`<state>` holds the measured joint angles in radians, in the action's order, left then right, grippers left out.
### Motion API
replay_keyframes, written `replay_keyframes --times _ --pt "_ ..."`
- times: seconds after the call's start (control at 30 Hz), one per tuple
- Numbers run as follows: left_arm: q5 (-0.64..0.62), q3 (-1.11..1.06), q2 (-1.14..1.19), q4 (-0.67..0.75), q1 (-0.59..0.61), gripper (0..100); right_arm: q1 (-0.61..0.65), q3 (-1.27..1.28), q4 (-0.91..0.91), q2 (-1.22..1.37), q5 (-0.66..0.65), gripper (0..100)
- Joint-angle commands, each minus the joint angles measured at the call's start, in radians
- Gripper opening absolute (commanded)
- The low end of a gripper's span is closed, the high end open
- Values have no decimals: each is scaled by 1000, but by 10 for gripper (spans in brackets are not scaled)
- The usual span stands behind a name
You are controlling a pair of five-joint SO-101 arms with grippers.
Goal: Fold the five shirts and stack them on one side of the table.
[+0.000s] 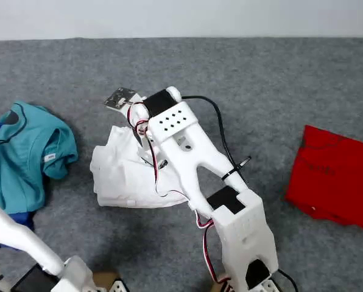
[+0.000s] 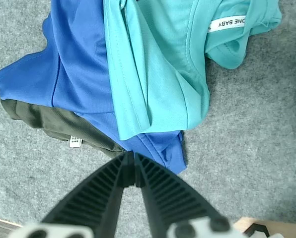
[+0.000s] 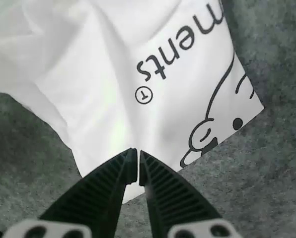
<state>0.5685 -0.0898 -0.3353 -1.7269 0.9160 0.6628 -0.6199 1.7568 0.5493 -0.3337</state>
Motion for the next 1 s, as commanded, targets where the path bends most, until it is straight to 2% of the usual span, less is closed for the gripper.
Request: replay_keyframes --times 0.0,0.1,0.27,0.37,0.57,0.77,0.87,0.97 --pt "5 4 -35 -11 -3 6 13 -2 -15 30 -31 10" --pt "5 4 -35 -11 -2 6 56 -5 -48 130 -31 10" --pt "3 4 -35 -9 -2 6 196 -5 -10 199 -31 10" --pt "3 4 -35 -9 -2 6 211 -6 -8 177 -34 9" --pt "5 8 -35 -5 -2 6 170 -6 -47 4 -34 9" --pt "2 10 -57 -5 -14 6 107 -6 -136 -54 -31 12" --pt "0 7 -92 -12 -91 7 21 -6 -93 -65 -23 12" --pt "-2 2 -103 -26 -221 8 -82 -6 -74 -67 43 9"
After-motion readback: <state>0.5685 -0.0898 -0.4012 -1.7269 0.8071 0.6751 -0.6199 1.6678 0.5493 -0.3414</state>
